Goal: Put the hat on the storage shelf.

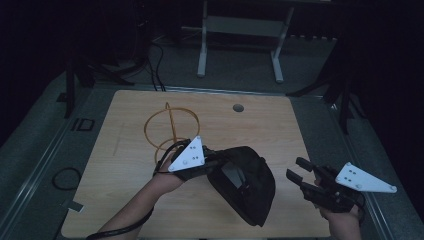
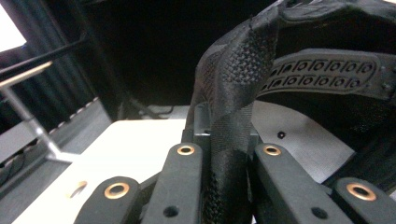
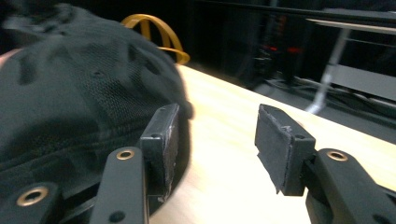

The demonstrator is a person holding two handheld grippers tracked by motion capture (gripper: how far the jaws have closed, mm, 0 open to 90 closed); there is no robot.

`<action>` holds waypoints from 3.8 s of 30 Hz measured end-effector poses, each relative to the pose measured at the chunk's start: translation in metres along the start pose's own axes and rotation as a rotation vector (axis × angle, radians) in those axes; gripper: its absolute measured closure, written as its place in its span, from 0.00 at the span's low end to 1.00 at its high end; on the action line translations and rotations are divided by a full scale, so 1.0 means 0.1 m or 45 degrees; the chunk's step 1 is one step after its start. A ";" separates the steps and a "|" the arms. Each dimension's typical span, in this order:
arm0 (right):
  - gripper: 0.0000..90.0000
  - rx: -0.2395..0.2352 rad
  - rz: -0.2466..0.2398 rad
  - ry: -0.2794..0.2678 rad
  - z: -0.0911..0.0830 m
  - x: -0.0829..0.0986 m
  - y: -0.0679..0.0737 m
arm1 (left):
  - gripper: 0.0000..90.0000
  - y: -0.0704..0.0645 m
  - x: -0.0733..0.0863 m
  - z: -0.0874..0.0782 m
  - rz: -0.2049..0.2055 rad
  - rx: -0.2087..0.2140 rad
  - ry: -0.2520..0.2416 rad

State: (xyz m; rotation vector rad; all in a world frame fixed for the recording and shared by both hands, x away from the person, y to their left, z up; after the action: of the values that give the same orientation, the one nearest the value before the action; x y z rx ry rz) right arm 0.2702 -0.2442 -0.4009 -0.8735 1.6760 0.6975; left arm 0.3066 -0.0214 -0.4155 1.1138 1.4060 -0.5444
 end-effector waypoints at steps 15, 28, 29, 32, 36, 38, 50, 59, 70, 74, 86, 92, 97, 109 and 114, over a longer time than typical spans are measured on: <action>0.51 -0.308 -0.300 0.096 0.35 -0.01 0.64 | 0.95 -0.14 -0.07 -0.07 -0.004 0.201 -0.076; 0.53 -0.353 -0.319 0.129 0.55 0.03 0.71 | 0.95 -0.17 -0.14 -0.01 -0.062 0.214 -0.086; 0.54 -0.352 -0.317 0.129 0.57 0.03 0.71 | 0.95 -0.17 -0.15 -0.01 -0.073 0.210 -0.090; 0.66 -0.334 -0.338 0.124 0.60 0.03 0.72 | 0.95 -0.18 -0.17 0.02 -0.072 0.196 -0.079; 0.89 -0.341 -0.330 0.122 0.62 0.03 0.71 | 0.95 -0.16 -0.18 0.03 -0.076 0.186 -0.074; 0.97 -0.353 -0.327 0.121 0.61 0.03 0.72 | 0.95 -0.15 -0.17 0.03 -0.078 0.177 -0.071; 0.99 -0.368 -0.209 0.044 0.52 -0.02 0.57 | 0.93 -0.08 -0.02 0.11 -0.100 0.140 0.010; 0.99 -0.338 -0.207 0.018 0.39 -0.10 0.48 | 0.77 0.02 0.00 0.05 -0.139 0.082 0.030; 0.99 -0.239 -0.163 -0.012 0.27 -0.19 0.30 | 0.68 0.16 0.07 -0.15 -0.207 -0.039 0.066; 0.99 -0.196 -0.160 -0.015 0.26 -0.24 0.22 | 0.64 0.14 0.17 -0.23 -0.200 -0.052 0.099; 0.99 -0.122 -0.172 -0.048 0.39 -0.52 0.01 | 0.37 0.20 0.56 -0.56 -0.282 -0.189 0.204; 0.99 -0.103 -0.169 -0.069 0.49 -0.66 -0.06 | 0.28 0.26 0.73 -0.72 -0.351 -0.299 0.209; 0.99 -0.091 -0.168 -0.069 0.60 -0.74 -0.13 | 0.21 0.29 0.87 -0.93 -0.367 -0.374 0.160; 0.98 -0.104 -0.152 -0.062 0.85 -0.90 -0.21 | 0.14 0.33 1.34 -1.40 -0.432 -0.601 0.142; 0.98 -0.094 -0.170 -0.049 0.96 -1.03 -0.23 | 0.09 0.45 1.60 -1.67 -0.512 -0.759 0.143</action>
State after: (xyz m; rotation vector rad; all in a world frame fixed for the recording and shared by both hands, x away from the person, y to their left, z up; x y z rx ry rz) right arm 0.3571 -0.1591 -0.3271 -1.0082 1.5503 0.6842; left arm 0.2886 0.1878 -0.5217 0.3896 1.7517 -0.3054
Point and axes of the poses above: each handheld gripper's, and its own axes: z roughly forward along the jaws, x roughly out of its underside, y roughly to its left, the point moved 9 cm from there along z, roughly forward along the jaws, and after that the axes turned 9 degrees about -x, right-handed, at the moved point
